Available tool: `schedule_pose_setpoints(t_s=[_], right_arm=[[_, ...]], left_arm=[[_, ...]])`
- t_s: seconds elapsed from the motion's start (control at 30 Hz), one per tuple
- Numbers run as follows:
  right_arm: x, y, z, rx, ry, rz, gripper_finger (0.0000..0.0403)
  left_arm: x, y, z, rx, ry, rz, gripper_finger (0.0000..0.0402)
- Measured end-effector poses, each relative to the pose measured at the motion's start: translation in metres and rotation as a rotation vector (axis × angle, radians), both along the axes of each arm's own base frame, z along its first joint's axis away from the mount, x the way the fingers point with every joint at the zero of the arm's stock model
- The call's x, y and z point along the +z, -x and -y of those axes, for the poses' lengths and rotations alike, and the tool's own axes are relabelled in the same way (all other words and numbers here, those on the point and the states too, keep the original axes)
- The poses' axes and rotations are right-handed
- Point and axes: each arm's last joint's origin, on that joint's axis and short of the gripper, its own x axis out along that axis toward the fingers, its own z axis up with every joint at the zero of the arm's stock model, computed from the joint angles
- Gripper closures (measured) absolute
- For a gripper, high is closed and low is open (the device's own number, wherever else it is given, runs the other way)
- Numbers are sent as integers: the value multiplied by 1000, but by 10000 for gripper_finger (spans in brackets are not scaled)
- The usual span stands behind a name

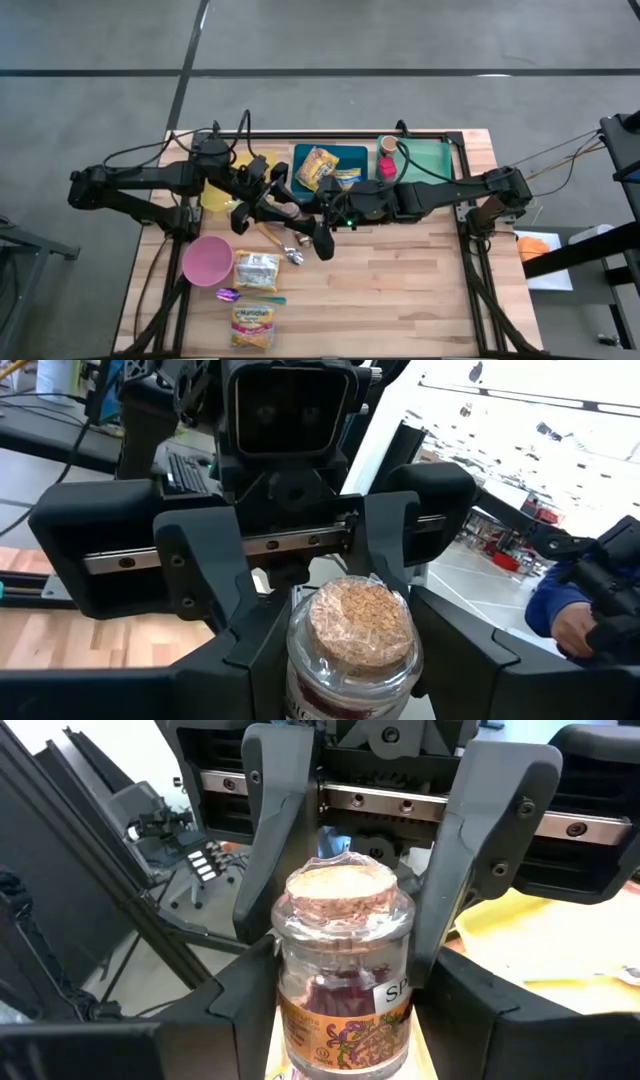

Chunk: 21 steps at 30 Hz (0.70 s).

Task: Pick & Place Food Item
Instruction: Put the bottom brown seasoning bottle into the light green bin

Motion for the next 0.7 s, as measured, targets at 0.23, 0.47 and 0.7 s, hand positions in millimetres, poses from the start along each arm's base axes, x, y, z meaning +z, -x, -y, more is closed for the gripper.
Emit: schedule_pose_setpoints(t_s=[0.23,0.47,0.7], right_arm=[[0,0,0,6,4,-1,217],[1,0,0,7,-6,4,217],[2,1,1,0,23,10,217]], left_arm=[[0,0,0,-4,9,-4,223],[1,0,0,1,52,-14,222],[10,1,-3,11,159,-46,39]])
